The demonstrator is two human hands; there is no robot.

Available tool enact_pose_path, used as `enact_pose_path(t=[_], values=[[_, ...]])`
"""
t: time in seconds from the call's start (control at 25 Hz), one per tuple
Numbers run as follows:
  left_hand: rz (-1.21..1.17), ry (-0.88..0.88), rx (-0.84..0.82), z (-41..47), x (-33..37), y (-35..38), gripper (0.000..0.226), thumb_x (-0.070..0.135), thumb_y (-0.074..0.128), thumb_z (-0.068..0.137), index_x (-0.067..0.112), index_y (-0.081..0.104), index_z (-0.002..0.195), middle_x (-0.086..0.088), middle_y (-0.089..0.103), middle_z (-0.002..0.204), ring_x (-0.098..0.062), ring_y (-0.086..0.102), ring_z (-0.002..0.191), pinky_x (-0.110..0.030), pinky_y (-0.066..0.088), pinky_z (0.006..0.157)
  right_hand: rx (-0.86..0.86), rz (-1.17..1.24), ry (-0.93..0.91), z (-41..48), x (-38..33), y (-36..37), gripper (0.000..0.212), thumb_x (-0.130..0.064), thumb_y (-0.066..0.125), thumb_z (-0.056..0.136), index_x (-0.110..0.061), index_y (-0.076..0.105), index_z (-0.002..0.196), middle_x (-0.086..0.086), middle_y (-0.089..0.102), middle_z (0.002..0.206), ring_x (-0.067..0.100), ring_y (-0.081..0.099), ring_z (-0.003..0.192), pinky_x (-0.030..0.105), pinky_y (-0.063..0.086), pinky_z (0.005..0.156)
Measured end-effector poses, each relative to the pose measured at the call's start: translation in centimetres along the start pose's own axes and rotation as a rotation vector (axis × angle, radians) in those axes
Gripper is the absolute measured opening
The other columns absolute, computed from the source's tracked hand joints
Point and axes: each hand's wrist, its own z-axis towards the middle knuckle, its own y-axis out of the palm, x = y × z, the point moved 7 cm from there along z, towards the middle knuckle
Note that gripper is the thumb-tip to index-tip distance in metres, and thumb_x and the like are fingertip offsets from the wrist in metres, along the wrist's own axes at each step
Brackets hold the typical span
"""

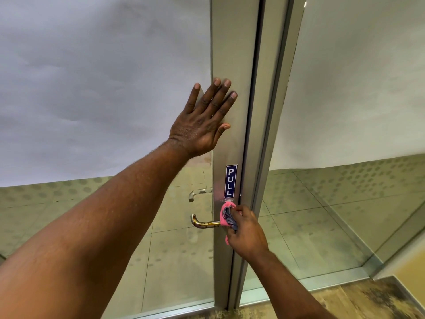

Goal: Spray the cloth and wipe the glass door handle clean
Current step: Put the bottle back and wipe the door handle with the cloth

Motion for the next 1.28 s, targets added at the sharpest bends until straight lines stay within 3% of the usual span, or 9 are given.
enact_pose_path(t=[0.2,0.4,0.56,0.76,0.96,1.16,1.28], values=[[-0.011,-0.003,-0.010,0.0,0.1,0.0,0.069,0.052,0.018,0.111,0.014,0.014,0.168,-0.015,0.015,0.175,-0.034,0.014,0.161,-0.052,-0.002,0.128,0.000,0.018,-0.005,-0.2,-0.9,0.4,0.065,-0.027,0.072,0.084,-0.029,0.050,0.145,-0.003,0.043,0.139,0.020,0.049,0.128,0.036,0.057,0.099],[-0.001,-0.003,-0.007,0.0,0.0,0.0,0.069,0.052,0.020,0.111,0.014,0.015,0.168,-0.015,0.015,0.175,-0.034,0.014,0.161,-0.052,-0.002,0.128,-0.016,0.022,-0.065,-0.7,-4.6,2.1,0.061,-0.039,0.064,0.083,-0.029,0.052,0.142,-0.002,0.038,0.142,0.019,0.052,0.122,0.033,0.054,0.099],[0.000,0.003,-0.006,0.1,0.0,0.1,0.069,0.052,0.022,0.110,0.014,0.016,0.168,-0.015,0.016,0.175,-0.034,0.013,0.161,-0.050,-0.007,0.128,-0.048,0.098,-0.104,-0.6,-8.5,4.1,0.055,-0.036,0.064,0.085,-0.023,0.056,0.139,-0.003,0.045,0.132,0.016,0.058,0.116,0.030,0.055,0.098],[0.003,0.004,-0.002,0.0,-0.1,0.2,0.068,0.051,0.023,0.111,0.014,0.017,0.167,-0.016,0.016,0.174,-0.033,0.012,0.160,-0.050,-0.010,0.127,0.005,0.012,-0.245,-0.7,-10.7,3.8,0.049,-0.030,0.066,0.084,-0.034,0.059,0.132,-0.008,0.054,0.129,0.018,0.054,0.113,0.034,0.059,0.081],[-0.008,0.008,-0.016,0.0,0.0,0.3,0.068,0.051,0.024,0.111,0.015,0.014,0.168,-0.015,0.013,0.175,-0.033,0.010,0.161,-0.049,-0.011,0.127,-0.054,-0.148,-0.389,-1.9,-9.0,3.2,0.044,-0.028,0.069,0.078,-0.037,0.070,0.121,-0.012,0.058,0.120,0.019,0.051,0.106,0.041,0.050,0.088],[-0.007,0.006,-0.025,-0.1,-0.1,0.3,0.068,0.051,0.022,0.112,0.017,0.006,0.169,-0.012,0.004,0.176,-0.028,-0.001,0.163,-0.046,-0.017,0.127,-0.021,-0.104,-0.121,-2.7,-2.0,-0.5,0.033,-0.044,0.070,0.083,-0.033,0.076,0.114,-0.012,0.065,0.115,0.017,0.057,0.106,0.032,0.048,0.085],[-0.037,-0.004,-0.057,0.0,0.0,-0.2,0.068,0.050,0.022,0.112,0.018,0.004,0.169,-0.011,0.001,0.176,-0.025,-0.010,0.161,-0.044,-0.020,0.127,0.017,0.419,0.180,-3.2,0.8,-3.4,0.024,-0.034,0.081,0.082,-0.027,0.075,0.105,-0.013,0.070,0.099,0.014,0.068,0.089,0.026,0.056,0.070]])
